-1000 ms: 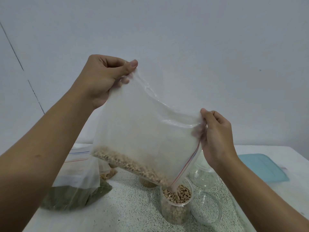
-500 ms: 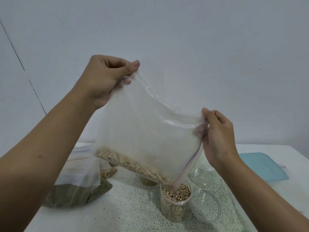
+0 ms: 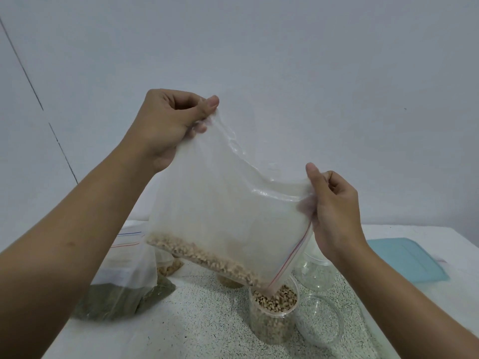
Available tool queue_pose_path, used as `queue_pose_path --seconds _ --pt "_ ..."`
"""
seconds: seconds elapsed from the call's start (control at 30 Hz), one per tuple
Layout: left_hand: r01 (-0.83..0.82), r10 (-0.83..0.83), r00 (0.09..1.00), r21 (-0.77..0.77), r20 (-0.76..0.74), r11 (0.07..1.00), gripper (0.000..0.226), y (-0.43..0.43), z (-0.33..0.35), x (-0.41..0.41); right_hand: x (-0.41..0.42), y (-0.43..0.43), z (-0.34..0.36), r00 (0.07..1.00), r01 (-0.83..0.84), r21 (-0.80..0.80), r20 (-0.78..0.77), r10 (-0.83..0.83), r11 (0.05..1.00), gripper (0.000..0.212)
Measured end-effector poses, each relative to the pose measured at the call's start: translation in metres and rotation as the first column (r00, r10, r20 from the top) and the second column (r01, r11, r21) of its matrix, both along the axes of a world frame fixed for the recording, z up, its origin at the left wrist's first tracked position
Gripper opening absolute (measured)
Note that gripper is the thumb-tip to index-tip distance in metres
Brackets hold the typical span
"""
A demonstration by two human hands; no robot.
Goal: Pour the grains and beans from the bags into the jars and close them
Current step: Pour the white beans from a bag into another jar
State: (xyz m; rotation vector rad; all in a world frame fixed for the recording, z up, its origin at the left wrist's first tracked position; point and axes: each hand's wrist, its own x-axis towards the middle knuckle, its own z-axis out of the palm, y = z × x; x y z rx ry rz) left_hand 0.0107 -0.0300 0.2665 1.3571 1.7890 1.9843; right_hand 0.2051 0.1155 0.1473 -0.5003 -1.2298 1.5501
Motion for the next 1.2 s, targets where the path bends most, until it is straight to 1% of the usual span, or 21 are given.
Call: queue_pose_path --seconds 0.13,0.23,0.37,0.43,0.6,0.77,0.9,0.97,1.0,1.03,1.1,1.13,1.2 --pt "-0.018 0.018 1.000 0.036 0.002 0.999 0.024 0.003 -0.002 0.001 -0.003 0.000 0.001 0.998 0.049 0.070 0.028 -0.051 0.996 0.048" --pt "-0.010 0.011 1.000 0.041 -0.006 0.999 0.024 0.005 -0.005 0.005 -0.004 -0.002 -0.006 0.997 0.070 0.040 0.038 -0.071 0.997 0.048" --pt "0.004 -0.002 0.999 0.058 -0.040 0.998 0.024 0.007 0.003 0.008 -0.003 -0.001 -0.001 0.995 0.094 0.072 0.031 -0.096 0.993 0.050" --pt "0.007 -0.004 0.998 0.050 -0.064 0.999 0.025 0.009 0.006 0.008 -0.003 -0.001 -0.002 0.996 0.088 0.064 0.029 -0.090 0.994 0.049" --pt "-0.041 0.040 0.986 0.000 -0.160 0.999 0.024 0.011 0.002 0.011 -0.003 -0.001 -0.007 0.995 0.090 0.033 0.044 -0.091 0.995 0.044" --pt "-0.142 0.142 0.951 0.017 -0.274 0.990 0.027 0.009 -0.002 0.010 -0.004 0.003 -0.011 0.994 0.099 0.011 0.047 -0.099 0.995 0.038" --pt "-0.180 0.178 0.919 0.025 -0.351 0.983 0.028 0.008 -0.004 0.008 -0.004 0.005 -0.012 0.993 0.109 0.001 0.049 -0.108 0.994 0.044" --pt "-0.208 0.204 0.876 0.039 -0.436 0.977 0.028 0.009 -0.003 0.007 -0.005 0.005 -0.010 0.993 0.112 0.000 0.046 -0.112 0.994 0.044" --pt "-0.223 0.218 0.839 0.050 -0.499 0.974 0.029 0.009 -0.003 0.006 -0.006 0.005 -0.010 0.993 0.111 -0.004 0.048 -0.111 0.994 0.044" --pt "-0.238 0.232 0.785 0.066 -0.574 0.969 0.031 0.009 -0.003 0.006 -0.006 0.005 -0.010 0.993 0.109 -0.010 0.050 -0.109 0.994 0.043" --pt "-0.274 0.270 0.645 0.113 -0.715 0.955 0.035 0.008 -0.003 0.005 -0.005 0.005 -0.011 0.994 0.100 -0.015 0.053 -0.099 0.995 0.044" --pt "-0.295 0.293 0.575 0.141 -0.764 0.945 0.036 0.008 -0.004 0.003 -0.005 0.005 -0.012 0.994 0.097 -0.012 0.055 -0.096 0.995 0.044" --pt "-0.339 0.337 0.477 0.184 -0.811 0.923 0.039 0.008 -0.005 0.001 -0.004 0.004 -0.013 0.994 0.092 -0.009 0.055 -0.091 0.996 0.045"
